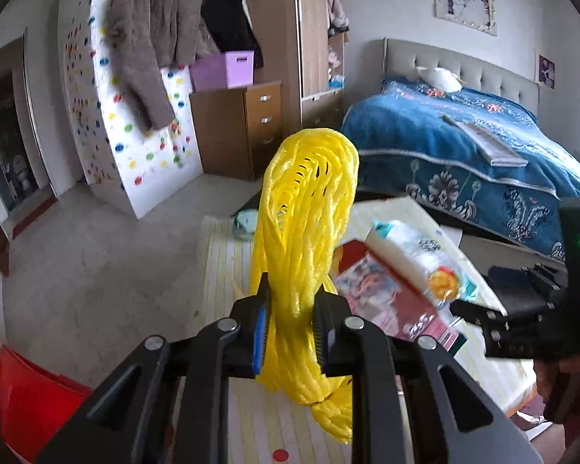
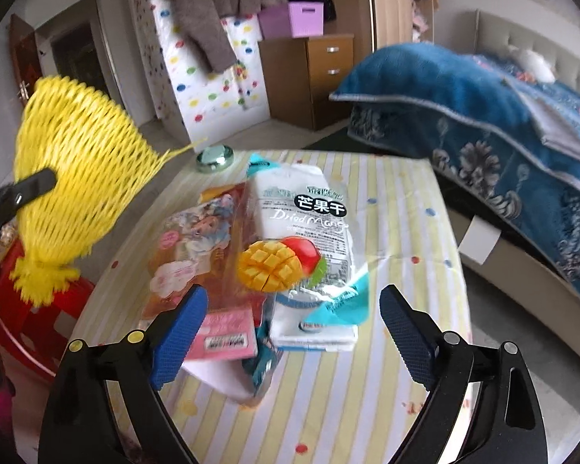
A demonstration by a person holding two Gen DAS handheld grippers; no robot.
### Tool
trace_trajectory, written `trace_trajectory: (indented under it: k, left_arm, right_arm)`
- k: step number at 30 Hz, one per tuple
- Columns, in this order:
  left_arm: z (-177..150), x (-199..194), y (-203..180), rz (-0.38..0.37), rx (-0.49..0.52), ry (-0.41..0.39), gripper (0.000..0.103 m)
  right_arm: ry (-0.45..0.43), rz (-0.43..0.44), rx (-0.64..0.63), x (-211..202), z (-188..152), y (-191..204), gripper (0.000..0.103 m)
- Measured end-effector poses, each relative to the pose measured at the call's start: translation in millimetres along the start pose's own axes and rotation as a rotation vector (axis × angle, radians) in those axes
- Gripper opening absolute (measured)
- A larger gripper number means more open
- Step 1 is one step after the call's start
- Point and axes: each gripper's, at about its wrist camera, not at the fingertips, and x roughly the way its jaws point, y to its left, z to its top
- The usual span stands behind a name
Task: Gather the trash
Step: 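Lift the yellow net with the left tool while the right tool grasps the mango snack bag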
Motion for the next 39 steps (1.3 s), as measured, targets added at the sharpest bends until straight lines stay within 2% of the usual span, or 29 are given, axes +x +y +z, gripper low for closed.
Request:
trace_trajectory:
  k: [4,8,11,13,14,16,17,19,21,23,25,26,28,29,35,39]
  left_arm:
    - [-8,8,6,-0.004,-0.017,0.023,0.017]
    - [-12,13,9,-0.009,-0.022,0.034,0.017]
    - [-14,14,10,-0.014,-0.022,0.042,0.017]
    - [-15,14,9,-0.015,-0.02,0.047,0.017]
    - [-16,14,8,-0.016,-0.02,0.049,0.017]
    - [-17,13,5,-0.02,-0.017,0.054,0.017]
    - [-18,12,4,-0.022,-0.015,0.055,0.017]
    - [-20,10,2,-0.022,-0.012,0.06,0.017]
    - [-22,8,1,-0.019,-0.009,0.064,0.017]
    - [-23,6,2,-0.014,-0.008,0.066,0.017]
    - [-25,2,3,-0.009,-0.009,0.066,0.018]
    - [-26,0,4,-0.006,-0.01,0.064,0.018]
    - [-26,-3,6,0.001,-0.013,0.061,0.018]
    - [-27,-3,7,0.004,-0.013,0.06,0.018]
    - [-25,0,10,0.014,-0.023,0.056,0.018]
    - [-26,2,12,0.016,-0.017,0.057,0.018]
  right_arm:
    - [0.026,0.002,0.021,19,5,-7,0.09]
    - [0.066,0.07,0.08,35,8,-19,0.09]
    - [0.063,0.121,0.088,35,10,-19,0.087]
    - [0.042,0.13,0.067,26,10,-13,0.067]
    - [0.04,0.122,0.053,22,11,-8,0.065]
    - [0.039,0.122,0.033,18,10,-2,0.051]
    - [0.04,0.122,0.028,16,10,-1,0.047]
    - [0.045,0.116,0.014,12,9,6,0.032]
    - [0.046,0.124,0.006,8,7,10,0.022]
    - [0.052,0.134,-0.002,5,5,15,0.022]
    - [0.045,0.104,-0.015,-1,4,19,0.027]
    - [0.04,0.086,-0.018,-3,3,21,0.033]
    - [0.029,0.084,-0.007,-6,2,21,0.061]
    - [0.025,0.084,0.003,-7,2,19,0.064]
    - [0.035,0.03,0.097,2,8,13,0.064]
    - [0.044,0.024,0.095,5,8,18,0.063]
